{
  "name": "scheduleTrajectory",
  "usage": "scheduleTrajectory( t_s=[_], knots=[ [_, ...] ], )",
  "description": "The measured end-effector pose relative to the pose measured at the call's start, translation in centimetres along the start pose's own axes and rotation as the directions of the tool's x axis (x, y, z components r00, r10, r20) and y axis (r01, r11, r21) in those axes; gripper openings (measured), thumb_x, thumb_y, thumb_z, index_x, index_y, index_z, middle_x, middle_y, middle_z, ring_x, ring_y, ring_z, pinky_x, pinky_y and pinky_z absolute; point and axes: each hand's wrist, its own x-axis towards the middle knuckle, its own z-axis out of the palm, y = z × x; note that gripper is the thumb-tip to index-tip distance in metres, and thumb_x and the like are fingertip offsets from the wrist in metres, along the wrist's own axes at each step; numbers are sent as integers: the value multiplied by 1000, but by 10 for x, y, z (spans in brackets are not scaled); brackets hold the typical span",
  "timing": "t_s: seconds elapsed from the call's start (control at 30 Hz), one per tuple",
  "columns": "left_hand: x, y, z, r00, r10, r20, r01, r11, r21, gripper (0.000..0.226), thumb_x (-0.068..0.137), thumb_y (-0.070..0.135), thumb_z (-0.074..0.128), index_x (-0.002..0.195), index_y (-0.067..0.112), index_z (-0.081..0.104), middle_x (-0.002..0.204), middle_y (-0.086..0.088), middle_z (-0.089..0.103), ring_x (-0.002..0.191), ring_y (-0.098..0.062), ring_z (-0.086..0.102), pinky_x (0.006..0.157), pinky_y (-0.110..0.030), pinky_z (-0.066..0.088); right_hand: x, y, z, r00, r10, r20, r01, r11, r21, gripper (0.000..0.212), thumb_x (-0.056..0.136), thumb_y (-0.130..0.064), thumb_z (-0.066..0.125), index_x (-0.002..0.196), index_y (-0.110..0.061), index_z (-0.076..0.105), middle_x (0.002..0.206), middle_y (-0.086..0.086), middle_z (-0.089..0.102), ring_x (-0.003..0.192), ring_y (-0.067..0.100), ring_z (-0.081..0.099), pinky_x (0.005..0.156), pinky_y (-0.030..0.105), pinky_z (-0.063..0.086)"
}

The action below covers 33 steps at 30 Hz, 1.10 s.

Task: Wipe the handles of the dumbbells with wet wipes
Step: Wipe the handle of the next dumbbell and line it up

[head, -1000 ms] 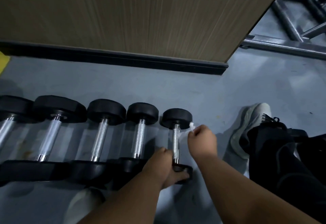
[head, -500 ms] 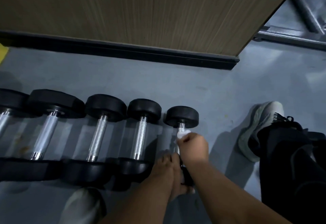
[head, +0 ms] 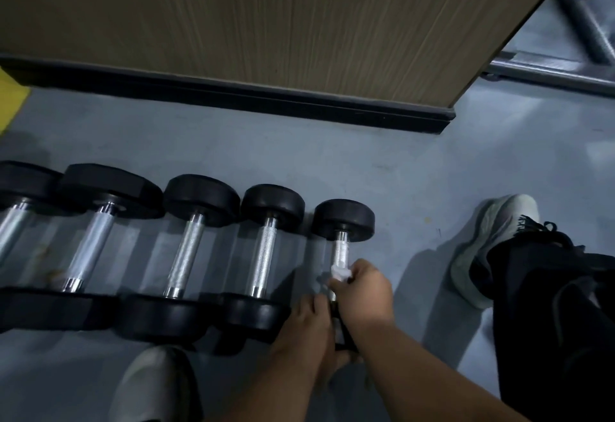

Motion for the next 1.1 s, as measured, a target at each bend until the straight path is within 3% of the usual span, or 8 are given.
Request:
scheduleTrajectory(
  t_s=[0.1,0.2,0.53,0.63,0.7,0.83,0.93,1.1],
  knots=[
    [-9,0,1,998,47,-43,-47,999,9,90,68,75,43,135,15,40,134,-3,40,130,-21,37,110,-30,32,11,-7,-9,978,-200,53,207,962,-176,18,92,-36,66,97,-20,74,92,7,73,85,27,69,78,40,57],
    [-17,-8,-2,990,104,-96,-108,993,-36,74,83,63,61,139,18,41,140,1,34,134,-17,32,113,-31,33,15,-3,-12,903,-413,123,429,841,-329,24,100,-34,56,106,-22,76,113,11,69,98,35,67,81,37,53],
    [-29,-22,-30,988,153,-30,-151,987,47,59,91,50,63,141,26,43,141,1,42,128,-24,47,105,-39,45,37,-11,-24,853,-495,166,514,739,-434,20,98,-33,60,101,-24,78,98,13,71,94,34,66,71,32,45],
    [-25,-23,-28,986,151,-71,-154,988,-30,49,94,31,66,137,13,51,114,6,54,101,3,60,88,-17,48,28,-2,-26,793,-515,326,610,668,-427,29,101,-31,55,88,-18,77,92,12,63,84,31,64,71,31,45],
    [-23,-18,-35,985,170,-34,-171,985,-28,41,98,11,62,135,-3,52,94,8,52,74,16,59,69,-4,44,16,1,-30,648,-538,539,751,568,-336,24,100,-25,55,94,-16,77,98,9,65,89,26,64,85,34,51],
    [-16,-29,-28,979,190,-70,-194,979,-62,55,84,42,76,133,25,59,123,6,53,111,-12,56,99,-28,45,41,-6,-39,642,-586,494,764,541,-352,36,99,-16,53,135,-14,57,126,10,62,115,29,61,92,28,43],
    [-16,-29,-26,981,182,-61,-186,980,-70,56,84,46,75,134,29,57,123,10,51,111,-10,54,100,-23,43,57,-7,-46,659,-650,380,742,478,-471,15,89,-15,69,102,-9,67,102,13,62,92,37,64,74,37,50],
    [-13,-30,-26,980,190,-65,-194,979,-61,61,84,48,75,137,24,57,126,8,51,114,-11,54,102,-26,42,48,13,-48,452,-684,572,885,266,-381,18,83,-27,67,72,-14,62,91,4,54,78,25,58,61,33,52]
  ],
)
